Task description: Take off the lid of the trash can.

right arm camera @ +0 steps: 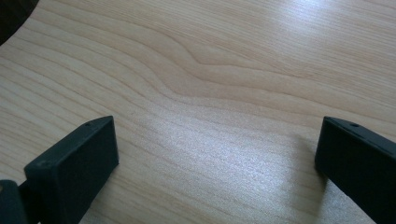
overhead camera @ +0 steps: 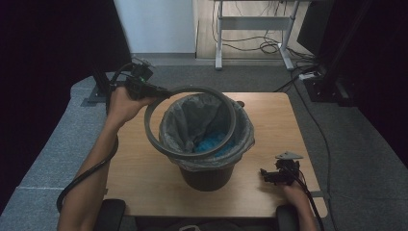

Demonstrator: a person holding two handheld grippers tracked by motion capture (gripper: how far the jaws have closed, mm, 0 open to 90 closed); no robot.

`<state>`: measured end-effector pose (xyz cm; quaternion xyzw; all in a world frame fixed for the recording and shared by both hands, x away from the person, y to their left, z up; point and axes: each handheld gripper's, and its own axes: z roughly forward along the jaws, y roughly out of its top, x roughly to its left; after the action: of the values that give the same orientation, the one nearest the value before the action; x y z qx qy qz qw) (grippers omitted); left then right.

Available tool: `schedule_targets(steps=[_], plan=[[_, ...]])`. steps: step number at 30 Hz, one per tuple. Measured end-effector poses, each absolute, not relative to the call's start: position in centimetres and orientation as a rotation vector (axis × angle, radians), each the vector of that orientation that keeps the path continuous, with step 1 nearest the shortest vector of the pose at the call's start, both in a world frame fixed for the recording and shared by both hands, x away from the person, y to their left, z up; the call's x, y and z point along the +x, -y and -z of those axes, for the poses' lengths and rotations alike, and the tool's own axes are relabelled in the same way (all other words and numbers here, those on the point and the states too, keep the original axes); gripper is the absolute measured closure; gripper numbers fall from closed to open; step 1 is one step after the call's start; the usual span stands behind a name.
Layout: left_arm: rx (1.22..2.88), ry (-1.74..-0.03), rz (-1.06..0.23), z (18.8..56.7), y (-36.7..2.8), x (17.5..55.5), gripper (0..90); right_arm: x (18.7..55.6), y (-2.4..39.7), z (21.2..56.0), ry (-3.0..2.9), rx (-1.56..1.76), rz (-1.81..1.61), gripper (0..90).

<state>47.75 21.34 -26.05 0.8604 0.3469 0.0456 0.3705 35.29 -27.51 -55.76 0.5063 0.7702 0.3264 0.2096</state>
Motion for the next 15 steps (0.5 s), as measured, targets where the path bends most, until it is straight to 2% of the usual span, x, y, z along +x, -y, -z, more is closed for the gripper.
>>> schedule_targets(steps=[15], plan=[[2.188, -0.926, -0.146, 26.0, -24.5, 47.2, 78.0, 35.3, 27.5, 55.8, -2.142, 1.408, -0.908, 0.0]])
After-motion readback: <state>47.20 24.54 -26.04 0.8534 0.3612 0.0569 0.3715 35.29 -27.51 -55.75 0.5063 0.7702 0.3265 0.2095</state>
